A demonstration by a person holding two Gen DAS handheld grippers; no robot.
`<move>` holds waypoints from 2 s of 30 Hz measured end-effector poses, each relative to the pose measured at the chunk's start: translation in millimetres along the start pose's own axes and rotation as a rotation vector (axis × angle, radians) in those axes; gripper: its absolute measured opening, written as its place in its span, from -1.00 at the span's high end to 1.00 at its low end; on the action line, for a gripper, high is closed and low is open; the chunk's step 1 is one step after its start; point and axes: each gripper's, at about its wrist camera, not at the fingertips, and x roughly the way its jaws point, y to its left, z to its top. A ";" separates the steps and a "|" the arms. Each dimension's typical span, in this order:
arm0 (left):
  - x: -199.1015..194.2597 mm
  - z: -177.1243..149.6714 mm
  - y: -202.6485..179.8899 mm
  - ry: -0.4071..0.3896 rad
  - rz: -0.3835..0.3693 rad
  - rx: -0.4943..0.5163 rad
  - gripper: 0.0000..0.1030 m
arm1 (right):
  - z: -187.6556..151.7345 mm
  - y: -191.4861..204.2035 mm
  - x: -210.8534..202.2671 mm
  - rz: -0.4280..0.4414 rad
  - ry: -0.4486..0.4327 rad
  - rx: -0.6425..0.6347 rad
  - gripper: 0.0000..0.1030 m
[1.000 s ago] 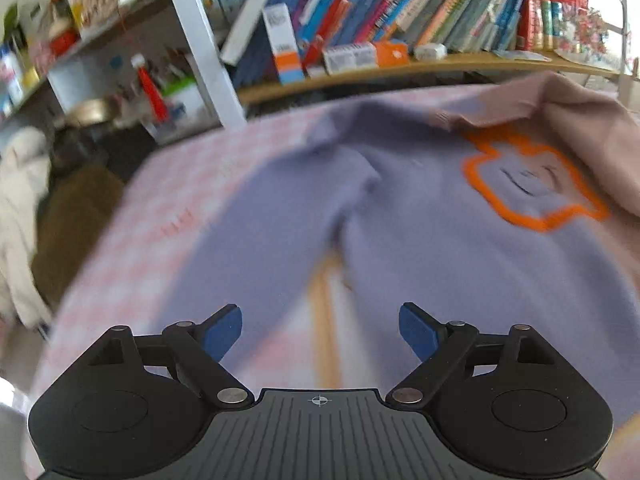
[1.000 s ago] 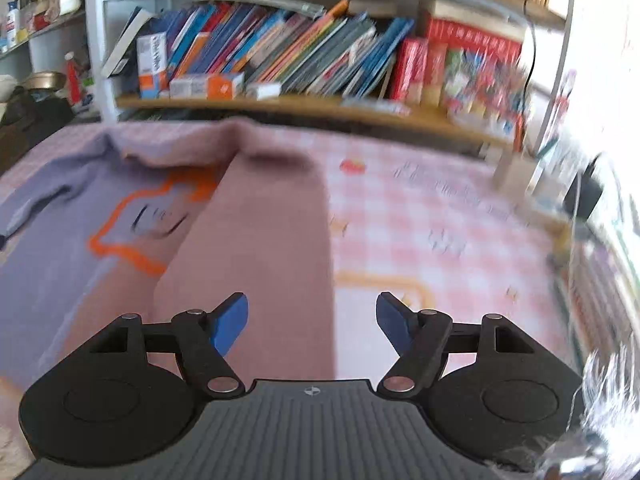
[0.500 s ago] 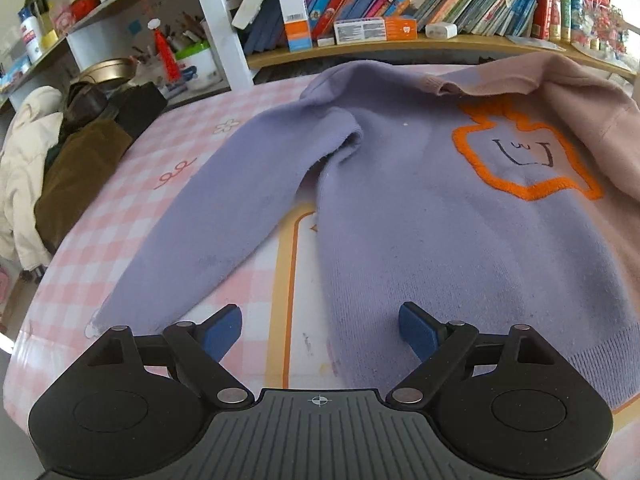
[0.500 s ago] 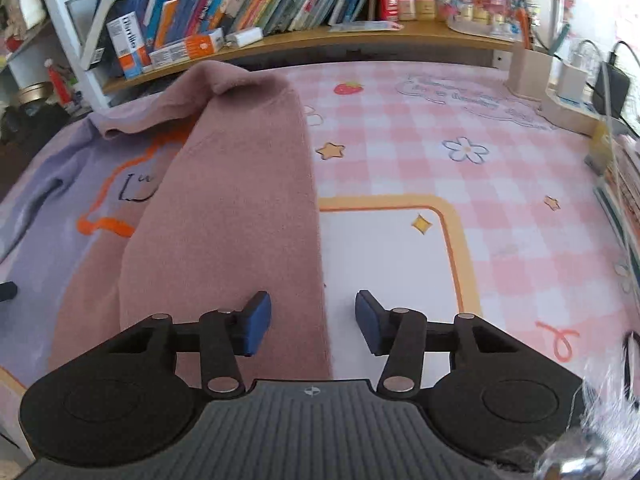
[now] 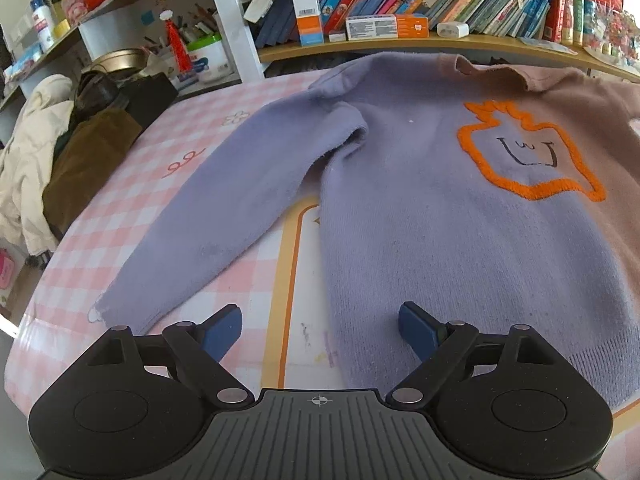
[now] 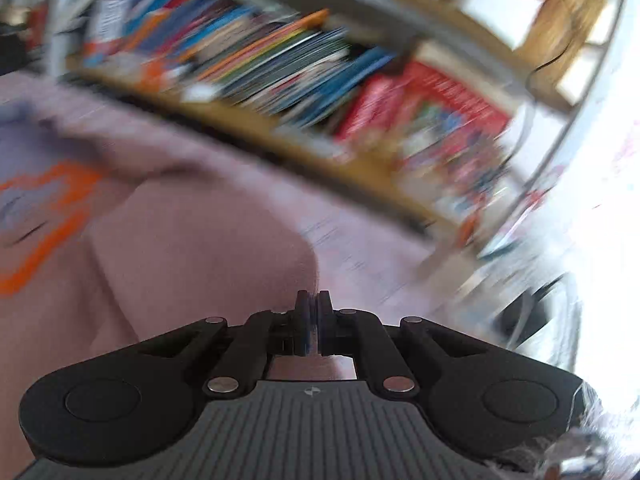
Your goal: Fold clothes
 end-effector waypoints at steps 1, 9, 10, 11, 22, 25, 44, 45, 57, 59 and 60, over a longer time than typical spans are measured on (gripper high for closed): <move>-0.1 -0.1 0.0 0.000 0.000 -0.003 -0.71 | 4.4 -3.0 10.0 -0.033 0.003 -0.018 0.94; -2.1 -0.7 2.9 -0.003 0.015 -0.014 -0.71 | -5.3 25.8 2.8 0.077 0.032 0.022 0.05; -2.6 -0.1 3.7 -0.007 0.021 -0.014 -0.71 | -7.8 31.5 -5.2 0.131 0.027 0.043 0.05; -2.7 1.3 5.2 -0.011 0.028 -0.013 -0.71 | -10.3 37.2 -13.3 0.185 0.023 0.064 0.05; 0.2 16.9 58.7 -0.081 0.188 -0.031 -0.71 | -51.6 113.1 -91.8 0.454 0.118 0.157 0.11; 9.1 17.0 91.2 -0.079 0.236 -0.085 -0.70 | -60.4 119.2 -98.6 0.426 0.163 0.195 0.14; 51.1 16.6 144.6 -0.025 -0.030 -0.101 1.00 | -56.4 160.8 -107.5 0.210 0.307 0.295 0.26; 53.2 22.0 149.5 -0.027 -0.059 -0.121 1.00 | -56.0 162.1 -107.7 0.203 0.309 0.298 0.26; 62.5 134.4 216.9 -0.255 0.085 -0.112 0.99 | -55.1 169.7 -113.2 0.131 0.324 0.358 0.26; 62.2 127.2 210.5 -0.244 0.032 -0.086 0.80 | -56.3 169.7 -113.9 0.124 0.323 0.372 0.26; 62.9 121.3 207.1 -0.233 0.005 -0.077 0.80 | -56.9 169.7 -114.3 0.120 0.323 0.380 0.26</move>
